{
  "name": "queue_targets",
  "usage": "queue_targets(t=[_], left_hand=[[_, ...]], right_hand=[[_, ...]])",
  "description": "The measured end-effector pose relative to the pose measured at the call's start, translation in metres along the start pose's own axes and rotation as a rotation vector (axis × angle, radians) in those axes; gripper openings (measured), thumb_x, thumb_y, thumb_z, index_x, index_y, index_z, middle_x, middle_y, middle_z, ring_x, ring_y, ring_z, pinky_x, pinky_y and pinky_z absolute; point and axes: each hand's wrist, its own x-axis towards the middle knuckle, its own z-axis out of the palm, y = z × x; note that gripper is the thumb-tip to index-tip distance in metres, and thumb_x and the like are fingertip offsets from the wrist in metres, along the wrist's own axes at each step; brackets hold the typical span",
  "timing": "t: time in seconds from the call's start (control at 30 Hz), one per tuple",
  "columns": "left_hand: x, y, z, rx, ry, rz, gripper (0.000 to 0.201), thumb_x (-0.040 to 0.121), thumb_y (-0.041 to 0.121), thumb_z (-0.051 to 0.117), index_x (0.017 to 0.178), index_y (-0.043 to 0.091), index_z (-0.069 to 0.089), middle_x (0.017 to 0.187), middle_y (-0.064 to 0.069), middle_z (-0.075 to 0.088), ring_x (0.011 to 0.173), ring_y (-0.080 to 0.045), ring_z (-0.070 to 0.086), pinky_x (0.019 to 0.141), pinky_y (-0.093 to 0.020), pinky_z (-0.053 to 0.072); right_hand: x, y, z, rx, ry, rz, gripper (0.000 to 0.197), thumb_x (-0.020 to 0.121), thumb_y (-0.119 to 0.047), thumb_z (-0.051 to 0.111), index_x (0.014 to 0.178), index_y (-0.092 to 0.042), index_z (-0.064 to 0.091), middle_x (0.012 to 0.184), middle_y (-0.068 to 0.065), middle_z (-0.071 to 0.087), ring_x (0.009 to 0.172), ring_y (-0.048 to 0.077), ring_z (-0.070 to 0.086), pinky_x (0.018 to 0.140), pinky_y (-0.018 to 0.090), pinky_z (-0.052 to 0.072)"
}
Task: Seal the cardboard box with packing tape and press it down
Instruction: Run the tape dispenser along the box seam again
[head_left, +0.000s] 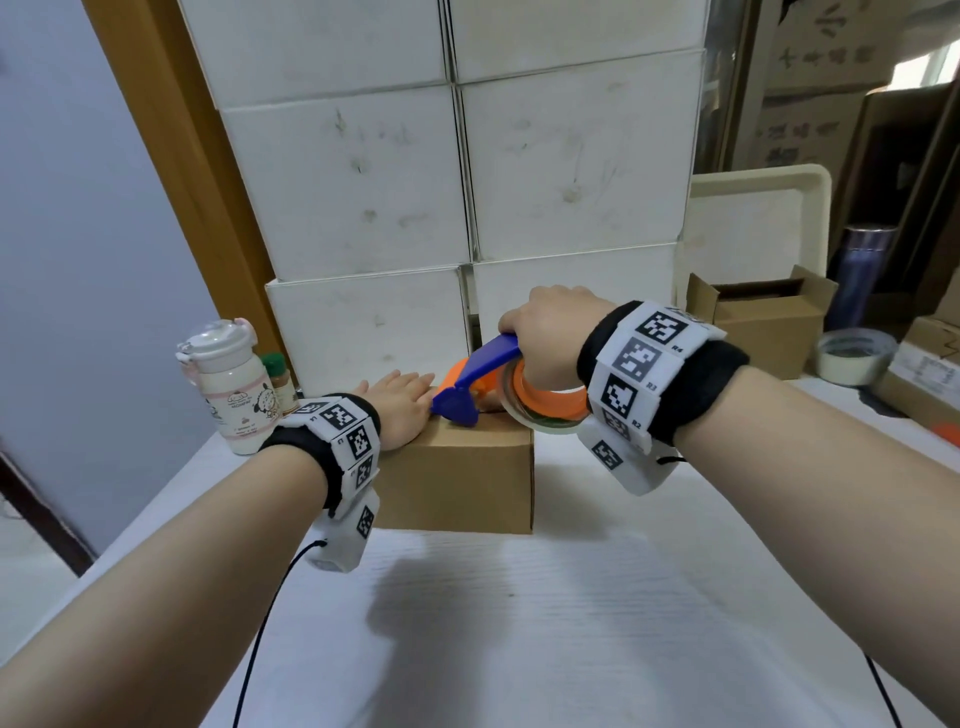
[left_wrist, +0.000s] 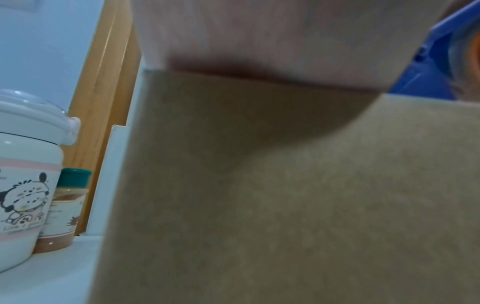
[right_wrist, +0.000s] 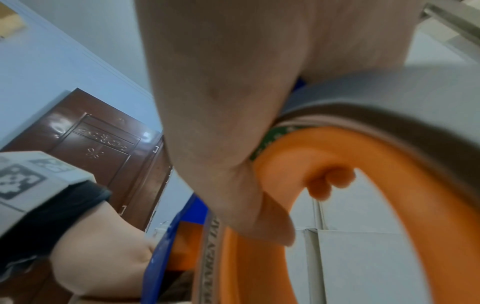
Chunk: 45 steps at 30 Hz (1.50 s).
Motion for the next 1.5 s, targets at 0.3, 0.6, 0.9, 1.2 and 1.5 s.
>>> queue_targets(t=[0.3, 0.6, 0.9, 1.2, 1.5], left_hand=[[-0.003, 0.002, 0.000, 0.008, 0.006, -0.001, 0.051, 0.103, 0.030, 0.013, 0.153, 0.022, 0.009, 0.161, 0.005, 0.007, 0.149, -0.015, 0.000, 0.121, -0.043, 0.001], [-0.002, 0.001, 0.003, 0.000, 0.036, 0.016, 0.051, 0.103, 0.033, 0.015, 0.153, 0.022, 0.011, 0.160, 0.004, 0.012, 0.149, -0.015, 0.005, 0.121, -0.044, 0.006], [-0.004, 0.001, 0.001, -0.028, 0.041, 0.007, 0.053, 0.103, 0.035, 0.016, 0.153, 0.020, 0.011, 0.161, 0.003, 0.012, 0.149, -0.015, 0.007, 0.121, -0.043, 0.007], [0.000, -0.002, 0.005, -0.033, 0.051, -0.009, 0.055, 0.102, 0.043, 0.015, 0.153, 0.024, 0.011, 0.161, 0.004, 0.012, 0.149, -0.014, 0.008, 0.121, -0.041, 0.005], [0.001, 0.003, 0.004, -0.006, 0.026, -0.047, 0.054, 0.102, 0.042, 0.012, 0.153, 0.024, 0.009, 0.161, 0.004, 0.012, 0.149, -0.014, 0.005, 0.121, -0.046, -0.003]], right_hand=[[0.008, -0.016, -0.009, -0.057, -0.140, -0.016, 0.031, 0.086, -0.019, 0.053, 0.117, -0.015, 0.057, 0.097, 0.002, 0.058, 0.085, 0.021, 0.055, 0.071, 0.027, 0.044], [0.015, -0.017, -0.013, -0.128, -0.203, -0.086, 0.040, 0.090, -0.008, 0.051, 0.130, -0.016, 0.051, 0.108, 0.004, 0.057, 0.089, 0.020, 0.049, 0.075, 0.028, 0.037], [0.003, 0.009, -0.004, -0.028, -0.131, -0.126, 0.054, 0.086, 0.001, 0.045, 0.133, -0.025, 0.048, 0.116, 0.003, 0.062, 0.103, 0.024, 0.057, 0.075, 0.028, 0.037], [-0.014, 0.032, 0.003, -0.009, -0.078, -0.116, 0.051, 0.088, 0.001, 0.045, 0.132, -0.025, 0.050, 0.098, -0.003, 0.055, 0.086, 0.016, 0.048, 0.074, 0.027, 0.035], [-0.008, 0.031, 0.010, -0.032, -0.049, -0.122, 0.045, 0.087, -0.002, 0.048, 0.126, -0.023, 0.054, 0.104, 0.002, 0.063, 0.091, 0.020, 0.056, 0.074, 0.027, 0.039]])
